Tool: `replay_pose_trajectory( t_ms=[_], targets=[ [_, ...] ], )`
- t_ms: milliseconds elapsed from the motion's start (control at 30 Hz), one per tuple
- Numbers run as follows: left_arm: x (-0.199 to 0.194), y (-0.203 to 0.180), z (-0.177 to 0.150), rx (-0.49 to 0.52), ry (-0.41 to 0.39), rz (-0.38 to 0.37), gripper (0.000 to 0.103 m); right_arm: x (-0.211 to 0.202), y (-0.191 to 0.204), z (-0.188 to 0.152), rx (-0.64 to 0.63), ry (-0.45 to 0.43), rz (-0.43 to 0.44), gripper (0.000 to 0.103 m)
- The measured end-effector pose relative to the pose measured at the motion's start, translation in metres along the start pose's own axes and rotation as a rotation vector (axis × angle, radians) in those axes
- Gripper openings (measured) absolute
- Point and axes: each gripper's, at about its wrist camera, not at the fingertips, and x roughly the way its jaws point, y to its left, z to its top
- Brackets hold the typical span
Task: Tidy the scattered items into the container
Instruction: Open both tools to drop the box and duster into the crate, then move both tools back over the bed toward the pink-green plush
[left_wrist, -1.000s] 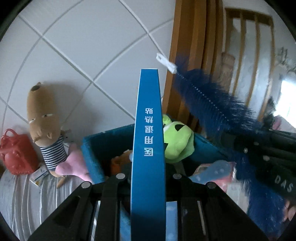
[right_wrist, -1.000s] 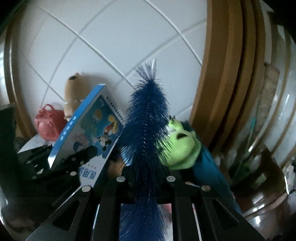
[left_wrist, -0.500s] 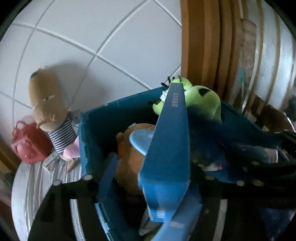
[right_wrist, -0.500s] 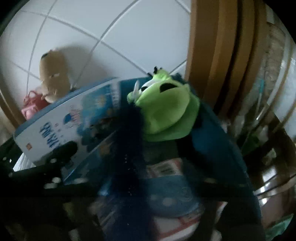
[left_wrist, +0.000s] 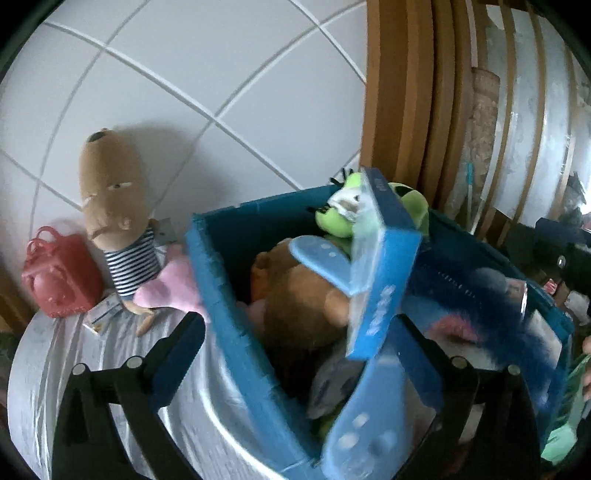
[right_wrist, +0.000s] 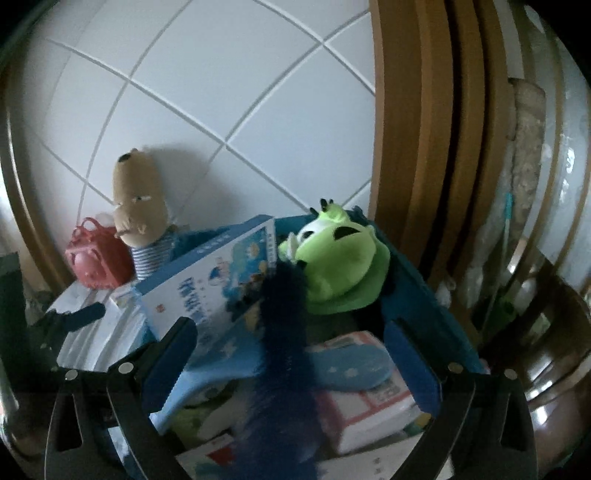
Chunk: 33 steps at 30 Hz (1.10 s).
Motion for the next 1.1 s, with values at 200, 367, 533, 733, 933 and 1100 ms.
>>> replay_pose_trajectory(
  t_ms=[200,367,533,733,933,1100],
  targets=[
    [-0.023,0.069,-0.026,-0.041,-0.031,0.029,0.101,-0.023,0.061,-0.006,-0.008,-0.066,0.051,0.103],
    [-0.028,0.143,-0.046,-0.044,-0.023,0.066,0.101,-0.049,0.142,-0.008,-0.038,-0.144,0.112,0.103],
    [-0.023,0.227,-0.074,-0.05,0.03,0.089,0.101,-0.039,0.229,-0.015,-0.052,-0.123,0.167,0.103],
    [0.0,0.312,-0.103,-0.1,0.113,0.127,0.101,0.035,0.305,-0.025,-0.081,0.015,0.176,0.103],
    [0.044,0.371,-0.113,-0.156,0.156,0.153,0.089,0.135,0.347,-0.026,-0.162,0.125,0.171,0.103],
    [0.107,0.392,-0.109,-0.175,0.18,0.17,0.087,0.225,0.359,-0.035,-0.226,0.207,0.133,0.102]
  ],
)
